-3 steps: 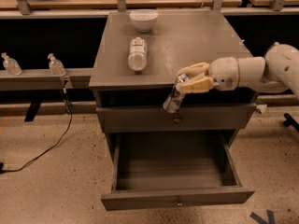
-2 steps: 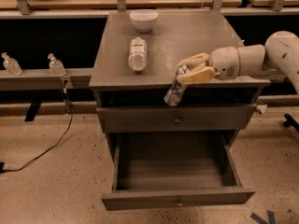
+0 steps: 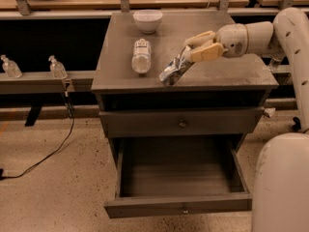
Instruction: Pick redbull can from middle drawer and place on counter
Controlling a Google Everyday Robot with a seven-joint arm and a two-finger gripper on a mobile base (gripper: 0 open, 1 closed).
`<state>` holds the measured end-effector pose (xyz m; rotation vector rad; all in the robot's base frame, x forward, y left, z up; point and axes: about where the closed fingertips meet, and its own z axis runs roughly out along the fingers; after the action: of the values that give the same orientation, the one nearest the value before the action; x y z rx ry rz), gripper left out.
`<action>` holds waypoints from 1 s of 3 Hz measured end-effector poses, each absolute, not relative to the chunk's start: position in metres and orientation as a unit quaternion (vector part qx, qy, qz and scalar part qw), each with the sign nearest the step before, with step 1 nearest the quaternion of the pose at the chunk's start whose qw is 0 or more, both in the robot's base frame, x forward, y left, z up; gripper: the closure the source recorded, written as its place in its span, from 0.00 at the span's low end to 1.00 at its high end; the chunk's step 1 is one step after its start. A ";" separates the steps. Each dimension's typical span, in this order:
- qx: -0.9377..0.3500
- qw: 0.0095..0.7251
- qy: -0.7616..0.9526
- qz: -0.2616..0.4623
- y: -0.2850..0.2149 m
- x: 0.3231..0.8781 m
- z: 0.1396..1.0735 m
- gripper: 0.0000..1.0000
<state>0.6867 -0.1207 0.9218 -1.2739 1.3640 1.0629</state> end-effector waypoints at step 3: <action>-0.514 0.462 0.643 0.330 -0.160 0.712 0.962 1.00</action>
Offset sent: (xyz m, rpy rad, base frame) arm 0.0617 -0.0666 0.0924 -0.1714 -0.1017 -0.1794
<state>0.7119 -0.1600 0.9616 -1.2640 1.5826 0.8119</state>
